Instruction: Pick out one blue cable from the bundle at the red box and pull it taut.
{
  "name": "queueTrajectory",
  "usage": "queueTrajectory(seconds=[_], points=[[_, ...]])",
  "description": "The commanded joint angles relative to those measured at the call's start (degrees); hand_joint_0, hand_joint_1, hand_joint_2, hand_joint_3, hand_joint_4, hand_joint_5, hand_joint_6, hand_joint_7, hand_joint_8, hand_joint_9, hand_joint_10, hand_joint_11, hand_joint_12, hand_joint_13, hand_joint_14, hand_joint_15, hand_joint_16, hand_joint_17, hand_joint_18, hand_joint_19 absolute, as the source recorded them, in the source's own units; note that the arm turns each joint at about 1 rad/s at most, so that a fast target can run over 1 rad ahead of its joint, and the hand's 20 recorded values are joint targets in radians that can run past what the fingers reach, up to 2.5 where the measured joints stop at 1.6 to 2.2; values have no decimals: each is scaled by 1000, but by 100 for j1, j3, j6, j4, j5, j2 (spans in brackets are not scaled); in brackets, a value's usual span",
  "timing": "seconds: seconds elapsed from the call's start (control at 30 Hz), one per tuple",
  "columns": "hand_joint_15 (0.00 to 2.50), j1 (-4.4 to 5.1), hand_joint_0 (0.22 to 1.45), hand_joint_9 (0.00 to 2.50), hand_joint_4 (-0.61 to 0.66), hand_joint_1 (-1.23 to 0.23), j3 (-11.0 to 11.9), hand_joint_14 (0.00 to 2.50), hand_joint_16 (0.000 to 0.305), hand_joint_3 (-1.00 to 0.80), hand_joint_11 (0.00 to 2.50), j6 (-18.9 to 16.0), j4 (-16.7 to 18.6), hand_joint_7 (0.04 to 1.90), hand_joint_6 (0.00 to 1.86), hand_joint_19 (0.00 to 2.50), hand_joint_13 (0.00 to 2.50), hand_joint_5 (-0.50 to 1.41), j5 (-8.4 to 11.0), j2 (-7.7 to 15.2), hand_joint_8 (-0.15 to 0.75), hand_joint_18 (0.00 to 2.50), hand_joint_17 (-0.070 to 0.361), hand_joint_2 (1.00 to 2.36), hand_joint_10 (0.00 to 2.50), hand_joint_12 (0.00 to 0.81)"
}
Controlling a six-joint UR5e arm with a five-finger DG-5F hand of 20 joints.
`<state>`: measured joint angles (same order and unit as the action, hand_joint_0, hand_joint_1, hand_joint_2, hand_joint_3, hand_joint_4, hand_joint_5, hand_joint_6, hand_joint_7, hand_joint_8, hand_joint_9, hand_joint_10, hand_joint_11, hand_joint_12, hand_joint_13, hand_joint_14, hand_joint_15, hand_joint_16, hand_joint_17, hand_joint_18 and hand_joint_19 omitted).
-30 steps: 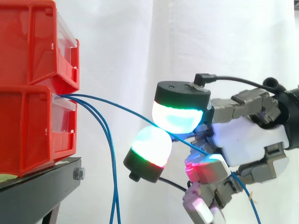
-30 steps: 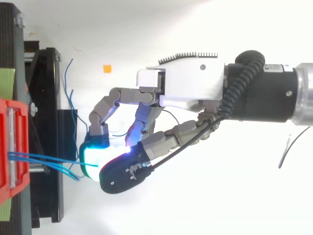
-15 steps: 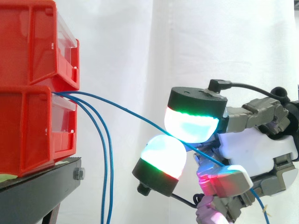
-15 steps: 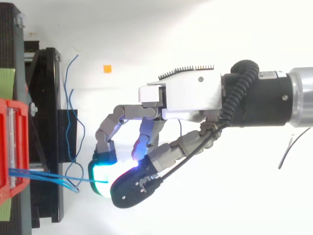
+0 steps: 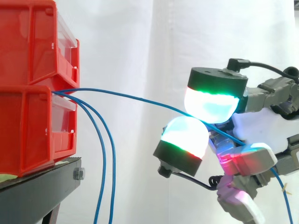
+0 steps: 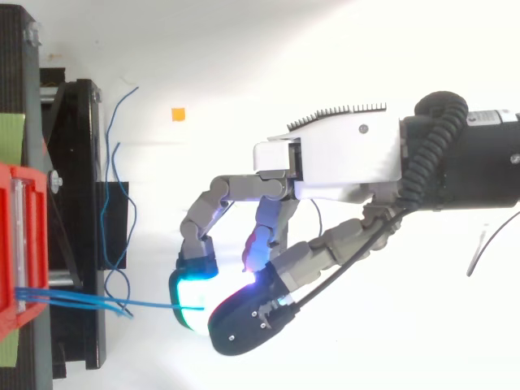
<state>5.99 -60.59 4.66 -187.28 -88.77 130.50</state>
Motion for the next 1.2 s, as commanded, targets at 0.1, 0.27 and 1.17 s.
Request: queueTrajectory(seconds=[0.1, 0.27, 1.17], points=[[746, -19, 729, 1298, -264, -764, -6, 24, 41, -269, 1018, 114, -168, 856, 1010, 750, 1018, -135, -96, -16, 204, 849, 93, 1015, 24, 326], [740, -37, 729, 1297, -264, -764, 3, 26, 41, -267, 1021, 88, -168, 855, 1010, 750, 1016, -135, -219, -24, 202, 849, 93, 1015, 24, 326], [939, -37, 726, 1369, -253, -757, -58, 26, 40, -272, 1159, -650, 543, 819, 1012, 738, 1173, -135, -35, -16, 196, 855, 89, 1016, 23, 317]])
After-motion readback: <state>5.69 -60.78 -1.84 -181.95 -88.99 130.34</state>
